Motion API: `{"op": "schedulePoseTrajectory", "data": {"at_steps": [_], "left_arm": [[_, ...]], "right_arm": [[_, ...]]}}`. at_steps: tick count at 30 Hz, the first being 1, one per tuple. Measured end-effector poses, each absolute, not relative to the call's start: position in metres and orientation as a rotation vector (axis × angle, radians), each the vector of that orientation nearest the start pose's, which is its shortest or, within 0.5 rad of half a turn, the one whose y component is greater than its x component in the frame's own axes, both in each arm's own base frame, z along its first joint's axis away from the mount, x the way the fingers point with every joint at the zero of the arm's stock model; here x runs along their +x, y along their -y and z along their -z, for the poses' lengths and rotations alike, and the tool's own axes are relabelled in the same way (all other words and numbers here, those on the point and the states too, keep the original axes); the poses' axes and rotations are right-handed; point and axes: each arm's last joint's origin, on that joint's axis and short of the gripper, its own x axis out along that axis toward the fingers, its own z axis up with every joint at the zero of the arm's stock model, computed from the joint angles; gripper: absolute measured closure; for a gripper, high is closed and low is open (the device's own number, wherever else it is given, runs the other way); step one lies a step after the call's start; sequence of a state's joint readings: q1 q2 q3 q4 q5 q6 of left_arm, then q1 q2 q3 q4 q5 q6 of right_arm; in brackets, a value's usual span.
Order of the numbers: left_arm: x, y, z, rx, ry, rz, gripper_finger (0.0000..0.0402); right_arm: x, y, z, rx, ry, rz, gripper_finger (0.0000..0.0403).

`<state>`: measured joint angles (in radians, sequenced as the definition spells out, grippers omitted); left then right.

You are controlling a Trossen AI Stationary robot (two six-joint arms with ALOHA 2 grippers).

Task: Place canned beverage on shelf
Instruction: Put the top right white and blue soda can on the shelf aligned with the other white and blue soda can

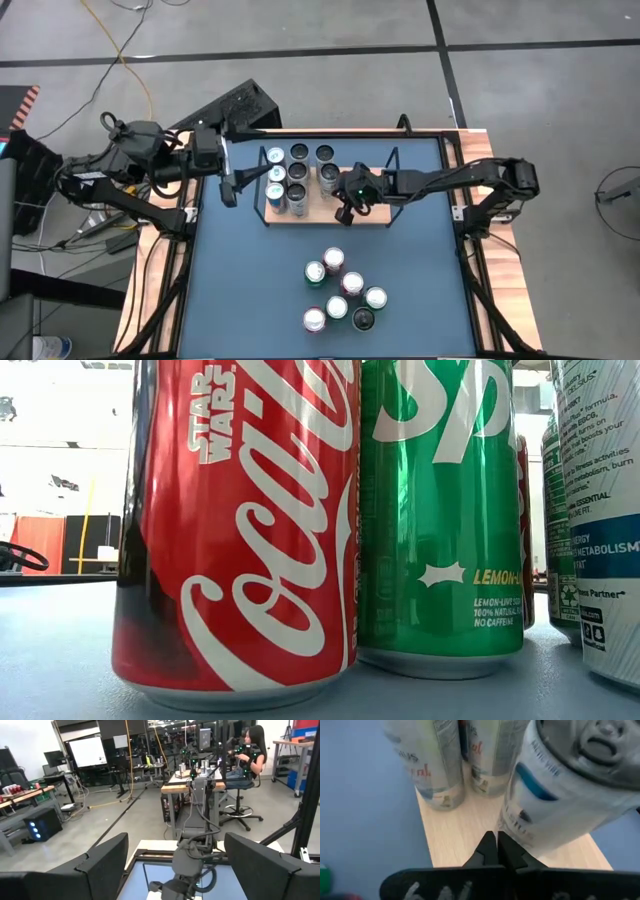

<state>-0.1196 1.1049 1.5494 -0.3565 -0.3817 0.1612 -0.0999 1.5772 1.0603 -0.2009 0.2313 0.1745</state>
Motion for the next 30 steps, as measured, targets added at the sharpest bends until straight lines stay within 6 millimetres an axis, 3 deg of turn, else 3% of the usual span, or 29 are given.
{"op": "schedulePoseTrajectory", "data": {"at_steps": [8, 14, 17, 21, 30], "left_arm": [[0.191, 0.012, -0.507, 0.138, 0.063, -0.268, 0.0086], [0.191, 0.012, -0.505, 0.121, 0.049, -0.266, 0.0086], [0.191, 0.012, -0.505, 0.114, 0.050, -0.256, 0.0086], [0.191, 0.013, -0.505, 0.119, 0.050, -0.248, 0.0086], [0.191, 0.013, -0.505, 0.116, 0.050, -0.248, 0.0086]], "right_arm": [[0.339, 0.050, -0.242, 0.138, -0.604, 0.371, 0.0402], [0.329, 0.035, -0.258, 0.162, -0.586, 0.306, 0.0402], [0.317, 0.028, -0.271, 0.137, -0.579, 0.382, 0.0402], [0.304, 0.037, -0.279, 0.093, -0.593, 0.510, 0.0403], [0.313, 0.059, -0.253, 0.094, -0.697, 0.536, 0.0403]]}}
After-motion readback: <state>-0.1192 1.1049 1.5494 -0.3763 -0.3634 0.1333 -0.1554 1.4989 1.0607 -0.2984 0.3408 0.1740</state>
